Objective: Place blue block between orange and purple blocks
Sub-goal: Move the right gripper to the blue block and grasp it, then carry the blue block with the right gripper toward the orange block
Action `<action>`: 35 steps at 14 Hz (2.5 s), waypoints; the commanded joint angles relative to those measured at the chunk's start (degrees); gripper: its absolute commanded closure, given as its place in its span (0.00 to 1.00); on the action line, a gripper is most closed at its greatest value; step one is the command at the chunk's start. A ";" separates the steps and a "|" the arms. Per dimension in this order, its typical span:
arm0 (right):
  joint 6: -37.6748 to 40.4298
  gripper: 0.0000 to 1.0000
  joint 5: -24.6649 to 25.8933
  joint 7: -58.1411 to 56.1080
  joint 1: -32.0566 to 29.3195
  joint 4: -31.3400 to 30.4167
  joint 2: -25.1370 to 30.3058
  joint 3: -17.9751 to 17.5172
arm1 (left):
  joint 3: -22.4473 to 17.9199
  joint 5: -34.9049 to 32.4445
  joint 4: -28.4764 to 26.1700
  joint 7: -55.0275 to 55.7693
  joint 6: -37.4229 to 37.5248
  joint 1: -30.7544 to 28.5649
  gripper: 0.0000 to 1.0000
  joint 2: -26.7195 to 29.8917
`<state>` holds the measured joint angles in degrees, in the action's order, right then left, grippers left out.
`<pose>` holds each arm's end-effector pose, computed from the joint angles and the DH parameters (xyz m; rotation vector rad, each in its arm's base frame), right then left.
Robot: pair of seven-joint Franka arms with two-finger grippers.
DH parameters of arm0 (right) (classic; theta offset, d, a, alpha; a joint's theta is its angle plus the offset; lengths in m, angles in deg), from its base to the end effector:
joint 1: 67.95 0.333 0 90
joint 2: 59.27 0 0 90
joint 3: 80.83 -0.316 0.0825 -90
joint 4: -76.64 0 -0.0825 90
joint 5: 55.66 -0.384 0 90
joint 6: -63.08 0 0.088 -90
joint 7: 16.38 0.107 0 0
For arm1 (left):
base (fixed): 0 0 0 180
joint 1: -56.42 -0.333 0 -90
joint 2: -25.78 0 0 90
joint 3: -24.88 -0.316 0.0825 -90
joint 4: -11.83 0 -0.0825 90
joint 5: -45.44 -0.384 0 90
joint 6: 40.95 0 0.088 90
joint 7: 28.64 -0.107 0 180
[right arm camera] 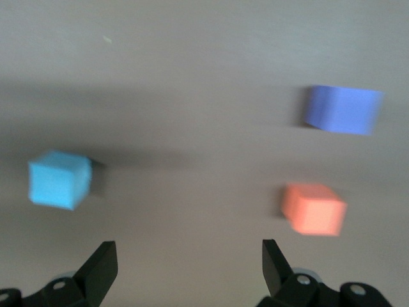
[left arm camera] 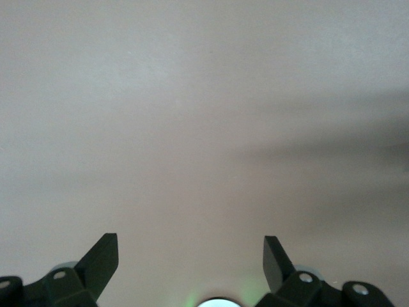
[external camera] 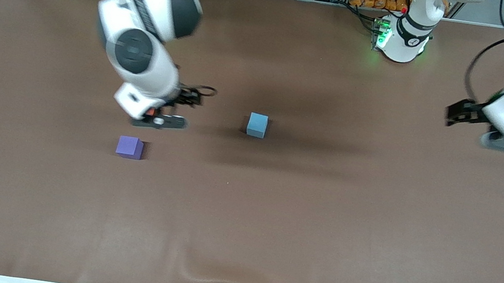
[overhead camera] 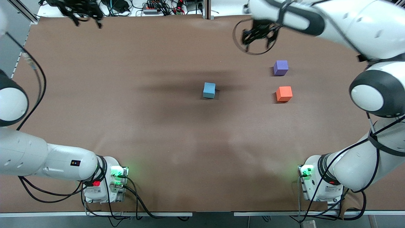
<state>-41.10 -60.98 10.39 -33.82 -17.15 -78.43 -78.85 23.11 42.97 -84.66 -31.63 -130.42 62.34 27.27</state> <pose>0.5351 0.3478 0.4118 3.1202 0.1019 -0.2670 0.5402 -0.0343 0.5849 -3.0886 0.1954 0.1488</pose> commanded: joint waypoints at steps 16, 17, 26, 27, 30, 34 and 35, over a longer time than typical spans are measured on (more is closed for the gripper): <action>-28.71 0.00 -7.77 18.12 16.85 -0.52 -18.97 0.65 | 6.88 2.46 6.13 5.36 6.32 -4.95 0.00 1.49; -28.80 0.00 -7.77 19.70 16.94 -0.35 -19.50 0.65 | 6.88 3.78 6.39 5.45 6.33 -5.13 0.00 1.41; -17.76 1.00 -7.42 19.02 10.90 2.47 -14.52 1.09 | 6.35 4.14 7.45 2.29 6.50 -5.74 0.00 -0.43; -14.42 1.00 -7.16 15.71 8.70 2.29 -12.23 1.18 | 6.44 4.14 7.45 2.29 6.50 -5.74 0.00 -0.44; -4.05 1.00 -7.42 1.21 -1.48 1.59 -6.51 1.09 | 6.35 4.14 7.45 2.20 6.41 -6.09 0.00 -0.79; -2.16 1.00 -7.07 -15.82 -12.38 -8.66 0.95 1.26 | 6.35 4.14 8.15 2.20 5.97 -7.24 0.00 -1.84; -2.52 1.00 -7.07 -20.05 -14.94 -11.22 2.28 1.26 | 6.35 4.14 8.15 2.20 5.97 -7.15 0.00 -1.84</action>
<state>-41.76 -67.63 -2.05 -44.03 -19.84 -81.31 -76.38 29.07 47.00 -77.64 -28.59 -124.86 55.67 25.75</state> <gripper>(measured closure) 0.533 0.000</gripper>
